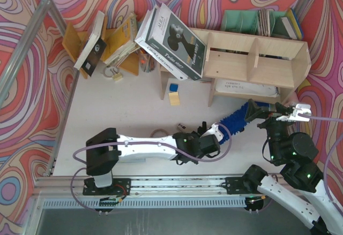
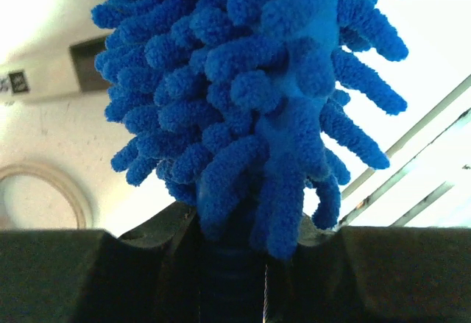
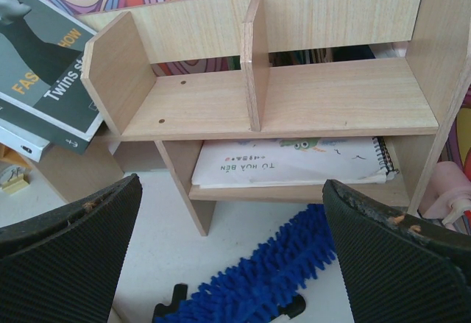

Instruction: Dust the bookshelf with a duster

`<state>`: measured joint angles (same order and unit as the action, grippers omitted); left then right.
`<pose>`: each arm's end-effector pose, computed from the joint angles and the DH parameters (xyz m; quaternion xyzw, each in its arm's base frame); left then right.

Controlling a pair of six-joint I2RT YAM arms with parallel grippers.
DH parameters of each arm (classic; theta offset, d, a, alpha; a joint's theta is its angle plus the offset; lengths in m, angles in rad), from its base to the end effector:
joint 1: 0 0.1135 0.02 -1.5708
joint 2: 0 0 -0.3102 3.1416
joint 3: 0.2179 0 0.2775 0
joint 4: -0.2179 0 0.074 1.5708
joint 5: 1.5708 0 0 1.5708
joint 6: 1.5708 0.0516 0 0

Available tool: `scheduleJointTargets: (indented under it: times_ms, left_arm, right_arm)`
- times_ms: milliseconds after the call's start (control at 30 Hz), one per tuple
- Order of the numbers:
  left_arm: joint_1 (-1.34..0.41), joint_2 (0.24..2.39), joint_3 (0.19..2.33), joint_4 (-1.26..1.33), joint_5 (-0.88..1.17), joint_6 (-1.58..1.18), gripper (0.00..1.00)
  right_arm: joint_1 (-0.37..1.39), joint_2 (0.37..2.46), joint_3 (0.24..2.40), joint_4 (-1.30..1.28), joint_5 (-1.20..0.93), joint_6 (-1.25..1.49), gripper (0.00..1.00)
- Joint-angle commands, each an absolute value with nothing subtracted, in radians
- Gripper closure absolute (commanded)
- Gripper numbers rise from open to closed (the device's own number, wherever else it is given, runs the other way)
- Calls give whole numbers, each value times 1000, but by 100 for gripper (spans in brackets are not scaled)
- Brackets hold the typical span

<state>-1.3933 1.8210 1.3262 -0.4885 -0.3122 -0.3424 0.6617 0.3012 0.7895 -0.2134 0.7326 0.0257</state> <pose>0.0919 -0.4224 0.2357 0.4353 0.8406 -0.1220 0.2984 0.0552 -0.0008 0.4161 0.0951 0.6245 0.0473 0.7737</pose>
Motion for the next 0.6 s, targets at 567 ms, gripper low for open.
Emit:
scheduleJointTargets:
  times_ms: [567]
  left_arm:
    - [-1433,1337,1090,-743,-339,-491,100]
  right_arm:
    - [666,325,801,-187,771,21,1]
